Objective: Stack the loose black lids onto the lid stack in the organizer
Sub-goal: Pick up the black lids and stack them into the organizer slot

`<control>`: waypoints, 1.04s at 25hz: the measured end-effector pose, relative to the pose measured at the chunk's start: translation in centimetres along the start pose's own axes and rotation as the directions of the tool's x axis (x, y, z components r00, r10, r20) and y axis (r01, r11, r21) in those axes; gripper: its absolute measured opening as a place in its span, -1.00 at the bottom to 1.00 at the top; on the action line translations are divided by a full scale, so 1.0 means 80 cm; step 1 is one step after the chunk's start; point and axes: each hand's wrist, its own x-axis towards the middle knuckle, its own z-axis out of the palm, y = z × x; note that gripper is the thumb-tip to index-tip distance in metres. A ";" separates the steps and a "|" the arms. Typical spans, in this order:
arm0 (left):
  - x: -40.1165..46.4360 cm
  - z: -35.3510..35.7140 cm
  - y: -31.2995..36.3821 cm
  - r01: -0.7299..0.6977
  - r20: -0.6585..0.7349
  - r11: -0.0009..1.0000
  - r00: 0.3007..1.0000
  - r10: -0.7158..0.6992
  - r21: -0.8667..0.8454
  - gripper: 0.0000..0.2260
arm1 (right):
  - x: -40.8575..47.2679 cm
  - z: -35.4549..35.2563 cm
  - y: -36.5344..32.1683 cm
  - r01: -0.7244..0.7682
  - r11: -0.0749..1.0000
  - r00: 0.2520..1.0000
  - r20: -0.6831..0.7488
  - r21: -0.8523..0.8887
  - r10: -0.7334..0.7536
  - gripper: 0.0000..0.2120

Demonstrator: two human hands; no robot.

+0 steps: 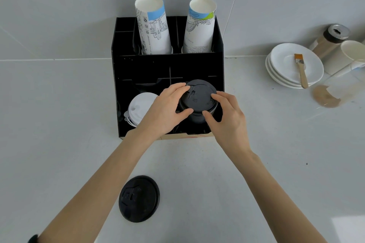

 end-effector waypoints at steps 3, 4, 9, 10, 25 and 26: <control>0.001 0.003 0.001 0.004 0.006 1.000 1.000 -0.004 0.013 -0.49 | 0.001 -0.001 0.002 -0.020 1.000 1.000 0.005 0.021 0.020 -0.60; 0.002 0.003 0.001 0.007 0.009 1.000 1.000 -0.007 0.013 -0.49 | 0.002 -0.001 0.003 -0.026 0.999 1.000 0.008 0.023 0.026 -0.60; 0.006 0.005 0.002 0.011 0.023 1.000 1.000 -0.011 0.016 -0.49 | 0.006 -0.002 0.006 -0.039 0.998 0.999 0.003 0.049 0.039 -0.60; 0.007 0.006 0.002 0.012 0.024 1.000 1.000 -0.013 0.016 -0.49 | 0.006 -0.002 0.007 -0.038 0.998 0.999 0.004 0.052 0.038 -0.60; -0.020 -0.020 -0.002 0.004 -0.024 0.998 1.000 -0.005 -0.058 -0.51 | -0.010 -0.014 -0.011 0.024 0.998 0.999 0.030 0.053 -0.026 -0.59; -0.028 -0.022 -0.002 0.003 -0.031 0.998 1.000 -0.005 -0.063 -0.52 | -0.014 -0.014 -0.016 0.041 0.997 0.998 0.034 0.060 -0.043 -0.59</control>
